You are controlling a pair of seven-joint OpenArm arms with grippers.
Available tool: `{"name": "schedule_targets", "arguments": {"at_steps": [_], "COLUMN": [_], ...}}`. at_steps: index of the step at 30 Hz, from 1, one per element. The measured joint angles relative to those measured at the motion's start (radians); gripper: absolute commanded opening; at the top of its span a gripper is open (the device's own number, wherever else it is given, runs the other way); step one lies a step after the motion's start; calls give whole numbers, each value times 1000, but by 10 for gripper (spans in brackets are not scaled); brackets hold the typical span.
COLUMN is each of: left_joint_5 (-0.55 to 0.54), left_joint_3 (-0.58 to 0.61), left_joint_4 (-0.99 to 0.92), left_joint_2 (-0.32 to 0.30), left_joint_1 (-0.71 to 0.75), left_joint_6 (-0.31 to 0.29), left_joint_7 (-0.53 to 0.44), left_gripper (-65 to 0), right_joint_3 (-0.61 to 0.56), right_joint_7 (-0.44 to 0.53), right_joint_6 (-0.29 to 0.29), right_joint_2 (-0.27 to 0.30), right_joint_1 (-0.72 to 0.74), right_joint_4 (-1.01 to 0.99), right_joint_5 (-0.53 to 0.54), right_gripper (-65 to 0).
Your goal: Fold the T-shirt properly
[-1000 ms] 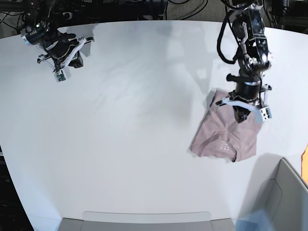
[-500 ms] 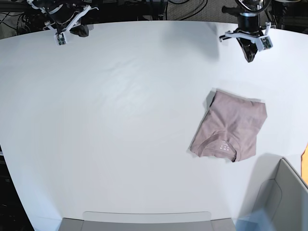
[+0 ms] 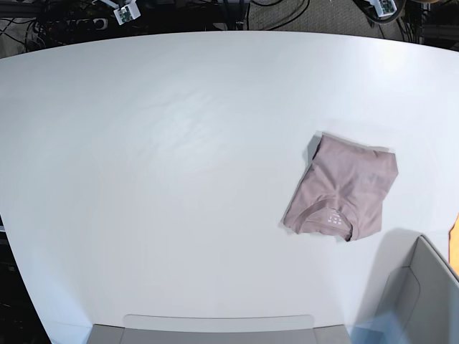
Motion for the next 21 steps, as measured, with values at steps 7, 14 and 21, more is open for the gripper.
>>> {"name": "schedule_targets", "arguments": {"at_steps": [7,14,21], "left_joint_5": [6,2,8], "left_joint_3": [64,62,75], "left_joint_4": [-401,-859,-1424], "left_joint_2": [18,6,18], "left_joint_1": [-183,-446,-756], "left_joint_6": [-124,-137,-294], "left_joint_7": [-45,-55,-164], "left_gripper": [-650,-650,-650], "right_joint_3": [29,77,303], "right_joint_7": [140,244,441], "right_joint_6": [0,3,-7], "right_joint_2": [-1,-1,65], "right_joint_1": [174,337,600], "right_joint_4": [-346,-700,-1176], "right_joint_5": [-172,-302,-536], "right_gripper": [-650,-650,-650]}}
